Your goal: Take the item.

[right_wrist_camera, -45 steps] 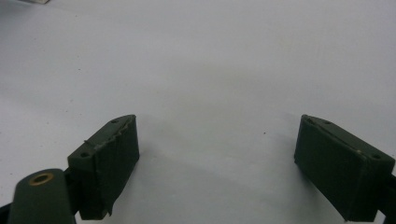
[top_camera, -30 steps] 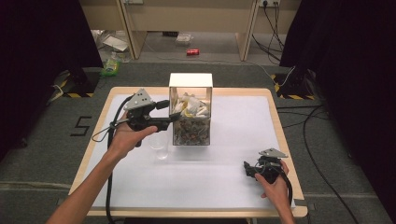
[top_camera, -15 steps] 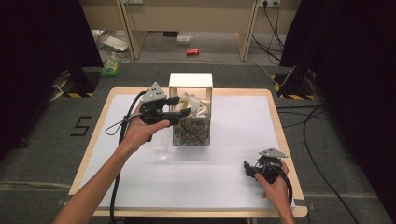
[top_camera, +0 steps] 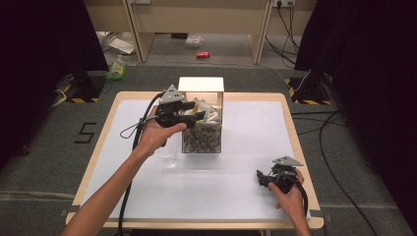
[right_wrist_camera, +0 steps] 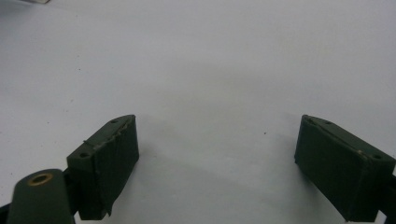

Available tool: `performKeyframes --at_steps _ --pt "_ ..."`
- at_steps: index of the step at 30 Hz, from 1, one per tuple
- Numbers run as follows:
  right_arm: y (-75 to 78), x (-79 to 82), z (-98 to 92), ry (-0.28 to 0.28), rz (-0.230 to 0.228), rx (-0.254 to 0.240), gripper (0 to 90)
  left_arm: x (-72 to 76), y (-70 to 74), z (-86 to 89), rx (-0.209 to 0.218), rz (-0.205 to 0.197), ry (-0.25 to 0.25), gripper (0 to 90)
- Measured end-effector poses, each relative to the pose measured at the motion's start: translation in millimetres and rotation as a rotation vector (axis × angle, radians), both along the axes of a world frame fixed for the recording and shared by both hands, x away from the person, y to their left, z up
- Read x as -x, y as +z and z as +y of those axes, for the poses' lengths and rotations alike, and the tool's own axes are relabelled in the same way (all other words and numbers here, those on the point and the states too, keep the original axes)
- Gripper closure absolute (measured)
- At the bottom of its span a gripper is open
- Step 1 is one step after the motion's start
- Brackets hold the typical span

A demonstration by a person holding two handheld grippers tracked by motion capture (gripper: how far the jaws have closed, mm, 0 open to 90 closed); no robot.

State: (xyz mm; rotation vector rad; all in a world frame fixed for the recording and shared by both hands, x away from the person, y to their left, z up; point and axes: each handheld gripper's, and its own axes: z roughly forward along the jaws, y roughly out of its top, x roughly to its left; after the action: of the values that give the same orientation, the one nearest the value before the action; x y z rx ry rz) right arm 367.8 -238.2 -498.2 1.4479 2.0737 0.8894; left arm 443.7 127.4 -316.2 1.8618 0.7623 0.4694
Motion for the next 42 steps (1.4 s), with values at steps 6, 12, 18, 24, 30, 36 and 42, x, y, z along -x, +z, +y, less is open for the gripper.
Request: performKeyframes --at_steps 6,12,18,24,30,36,42 --pt "0.0 0.0 0.0 0.0 0.0 0.0 14.0 -2.9 -3.6 -4.2 -0.028 0.022 0.008 53.1" --pt "0.0 0.0 0.0 0.0 0.0 0.0 14.0 -1.6 -4.5 -6.8 -0.056 0.017 0.002 62.0" --pt "0.0 0.0 0.0 0.001 -0.001 0.002 14.1 -0.4 -4.6 -7.6 -0.066 0.001 -0.019 73.8" --pt "0.0 0.0 0.1 0.0 -0.001 0.002 14.0 2.0 -3.2 -7.1 -0.075 -0.018 -0.032 78.2" --pt "0.0 0.0 0.0 0.001 -0.001 0.002 14.1 5.8 0.8 -6.0 -0.074 -0.047 -0.046 79.3" --pt "0.0 0.0 0.0 0.001 -0.001 0.002 14.0 6.3 5.3 -0.2 -0.05 -0.066 -0.035 79.4" --pt "0.0 0.0 0.1 0.0 -0.001 0.001 14.0 8.4 11.2 2.2 -0.033 -0.075 -0.04 79.2"
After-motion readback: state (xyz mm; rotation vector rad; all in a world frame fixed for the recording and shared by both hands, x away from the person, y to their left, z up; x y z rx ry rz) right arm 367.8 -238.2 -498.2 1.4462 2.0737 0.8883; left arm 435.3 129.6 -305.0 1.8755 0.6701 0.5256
